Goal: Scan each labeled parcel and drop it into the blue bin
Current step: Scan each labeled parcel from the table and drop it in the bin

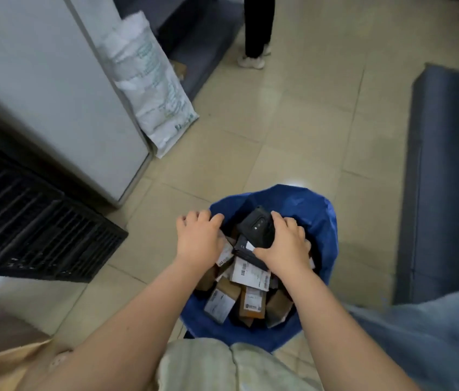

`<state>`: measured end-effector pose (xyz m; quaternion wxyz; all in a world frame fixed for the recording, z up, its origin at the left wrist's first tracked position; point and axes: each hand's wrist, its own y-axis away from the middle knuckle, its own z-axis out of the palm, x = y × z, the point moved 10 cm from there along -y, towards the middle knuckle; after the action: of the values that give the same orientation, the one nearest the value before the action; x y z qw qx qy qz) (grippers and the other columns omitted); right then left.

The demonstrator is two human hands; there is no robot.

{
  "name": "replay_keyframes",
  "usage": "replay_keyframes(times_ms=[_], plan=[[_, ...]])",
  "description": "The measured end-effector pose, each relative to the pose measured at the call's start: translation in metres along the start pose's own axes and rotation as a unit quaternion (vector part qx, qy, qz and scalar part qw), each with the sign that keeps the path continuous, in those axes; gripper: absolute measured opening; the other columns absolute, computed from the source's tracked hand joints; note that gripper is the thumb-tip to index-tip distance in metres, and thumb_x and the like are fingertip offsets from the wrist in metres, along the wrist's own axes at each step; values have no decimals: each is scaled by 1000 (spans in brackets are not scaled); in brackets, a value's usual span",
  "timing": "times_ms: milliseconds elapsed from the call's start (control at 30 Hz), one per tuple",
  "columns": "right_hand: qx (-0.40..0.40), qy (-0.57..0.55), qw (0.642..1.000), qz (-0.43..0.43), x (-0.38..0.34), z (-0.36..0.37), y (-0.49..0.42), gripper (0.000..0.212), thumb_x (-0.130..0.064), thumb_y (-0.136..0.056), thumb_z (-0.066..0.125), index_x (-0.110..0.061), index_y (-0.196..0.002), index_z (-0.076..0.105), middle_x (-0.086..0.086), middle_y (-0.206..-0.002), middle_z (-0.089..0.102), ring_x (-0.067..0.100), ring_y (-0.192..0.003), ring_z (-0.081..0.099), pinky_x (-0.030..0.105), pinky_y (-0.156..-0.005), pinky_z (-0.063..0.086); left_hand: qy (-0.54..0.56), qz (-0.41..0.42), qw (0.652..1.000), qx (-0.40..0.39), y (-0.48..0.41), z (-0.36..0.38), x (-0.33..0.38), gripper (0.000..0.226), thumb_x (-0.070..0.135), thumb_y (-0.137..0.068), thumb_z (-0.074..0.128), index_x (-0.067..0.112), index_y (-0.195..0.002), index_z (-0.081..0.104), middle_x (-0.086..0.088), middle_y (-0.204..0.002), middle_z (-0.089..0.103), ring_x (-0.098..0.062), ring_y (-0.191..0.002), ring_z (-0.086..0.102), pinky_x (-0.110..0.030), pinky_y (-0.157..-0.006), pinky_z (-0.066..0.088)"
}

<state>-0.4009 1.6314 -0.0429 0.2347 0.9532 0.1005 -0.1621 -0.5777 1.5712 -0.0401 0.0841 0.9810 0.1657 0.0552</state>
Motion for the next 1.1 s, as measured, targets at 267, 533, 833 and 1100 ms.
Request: replay_keyframes(times_ms=[267, 533, 833, 1100], plan=[[-26, 9, 986, -164, -88, -8, 38, 85, -37, -75, 75, -32, -148, 30, 1, -140, 40, 29, -127, 38, 46, -100, 39, 32, -213, 974, 74, 95, -42, -62, 51, 50, -88, 56, 35, -137, 50, 6, -132, 52, -24, -127, 39, -46, -107, 22], [-97, 73, 921, -369, -212, 53, 134, 80, -33, -76, 75, -34, -145, 34, -1, -132, 45, 26, -126, 40, 46, -102, 39, 45, -446, 886, 117, 263, -56, -162, 56, 50, -82, 58, 34, -135, 51, 3, -135, 50, -27, -127, 39, -45, -101, 27], [-187, 124, 788, -573, -306, 149, 325, 88, -35, -75, 78, -35, -149, 30, -2, -140, 40, 26, -127, 37, 43, -104, 39, 80, -693, 697, 165, 525, -41, -207, 48, 49, -81, 58, 35, -127, 55, 3, -131, 54, -27, -125, 41, -45, -103, 28], [-244, 151, 670, -685, -310, 220, 533, 81, -37, -70, 76, -38, -141, 38, -3, -132, 45, 27, -123, 40, 44, -100, 35, 88, -822, 530, 190, 767, -13, -171, 57, 54, -82, 62, 38, -136, 51, 2, -134, 51, -26, -130, 38, -45, -106, 27]])
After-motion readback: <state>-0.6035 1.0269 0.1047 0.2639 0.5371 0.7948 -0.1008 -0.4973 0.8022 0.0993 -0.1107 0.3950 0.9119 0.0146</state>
